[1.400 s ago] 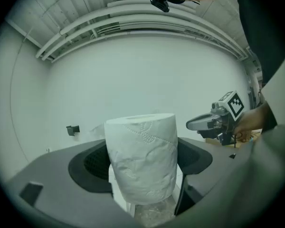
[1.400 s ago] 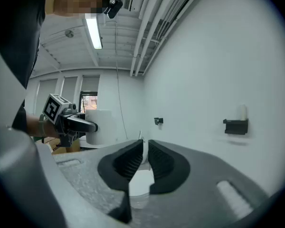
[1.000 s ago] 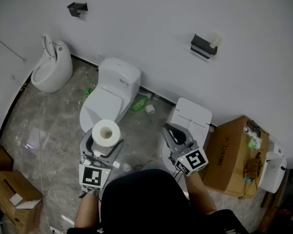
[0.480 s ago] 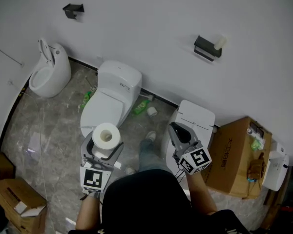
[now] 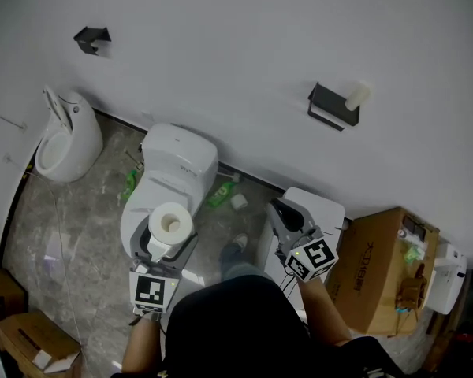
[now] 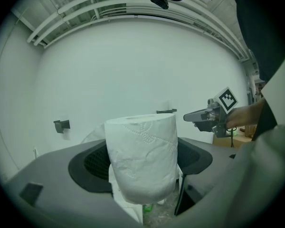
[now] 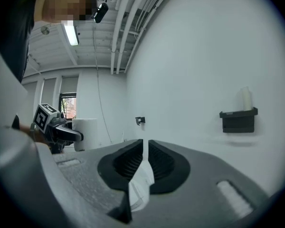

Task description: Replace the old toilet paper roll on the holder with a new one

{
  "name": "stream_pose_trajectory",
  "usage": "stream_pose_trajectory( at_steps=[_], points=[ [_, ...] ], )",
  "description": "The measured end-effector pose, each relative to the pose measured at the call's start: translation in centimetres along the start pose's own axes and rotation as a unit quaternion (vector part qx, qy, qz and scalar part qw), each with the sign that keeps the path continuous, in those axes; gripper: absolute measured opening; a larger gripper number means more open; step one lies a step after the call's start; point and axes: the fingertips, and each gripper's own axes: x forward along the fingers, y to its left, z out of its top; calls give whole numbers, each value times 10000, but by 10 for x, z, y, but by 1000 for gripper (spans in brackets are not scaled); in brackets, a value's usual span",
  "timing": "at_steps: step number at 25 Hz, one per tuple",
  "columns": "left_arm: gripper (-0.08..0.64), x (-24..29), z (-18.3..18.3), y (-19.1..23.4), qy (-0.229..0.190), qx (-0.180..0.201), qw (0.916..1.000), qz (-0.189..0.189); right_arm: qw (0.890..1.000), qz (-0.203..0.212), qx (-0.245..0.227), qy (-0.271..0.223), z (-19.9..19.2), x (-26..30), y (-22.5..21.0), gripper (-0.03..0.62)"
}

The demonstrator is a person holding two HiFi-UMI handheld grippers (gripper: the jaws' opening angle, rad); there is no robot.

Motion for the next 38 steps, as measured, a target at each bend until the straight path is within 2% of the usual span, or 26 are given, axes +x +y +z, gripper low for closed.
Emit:
stream_pose_trajectory(
  at_steps=[1, 4, 13, 16, 20, 24, 26, 30, 33, 38],
  points=[
    [416, 18, 4, 4, -4, 10, 10000, -19, 10000, -11, -8, -3, 3, 8, -14, 31],
    [416, 67, 22, 9, 28, -306, 9995, -22, 10000, -69, 8, -5, 13, 27, -54, 31],
    [416, 195, 69, 0, -103, -117, 9988, -472, 9983, -561, 33, -118, 33, 39, -171, 31],
    [416, 225, 76, -6, -206, 221, 9970, -719, 9965, -812, 61, -181, 37, 35, -200, 31],
    [416, 253, 87, -18, -126, 28, 9954, -945, 9934, -1125, 66, -212, 42, 26, -225, 31],
    [416, 279, 94, -29, -116, 7, 9922, -1245, 9892, -1442, 97, -231, 46, 19, -243, 32],
    [416, 292, 97, -33, -153, 95, 9896, -1429, 9862, -1625, 132, -270, 48, 14, -252, 32],
    [416, 321, 102, -39, -421, 585, 9794, -1886, 9784, -2041, 163, -280, 50, 4, -270, 32],
    [416, 340, 111, -44, -355, 477, 9756, -2115, 9704, -2383, 239, -315, 49, -3, -286, 32],
    [416, 367, 118, -44, -384, 530, 9680, -2423, 9585, -2814, 314, -343, 53, -6, -308, 32]
  ],
)
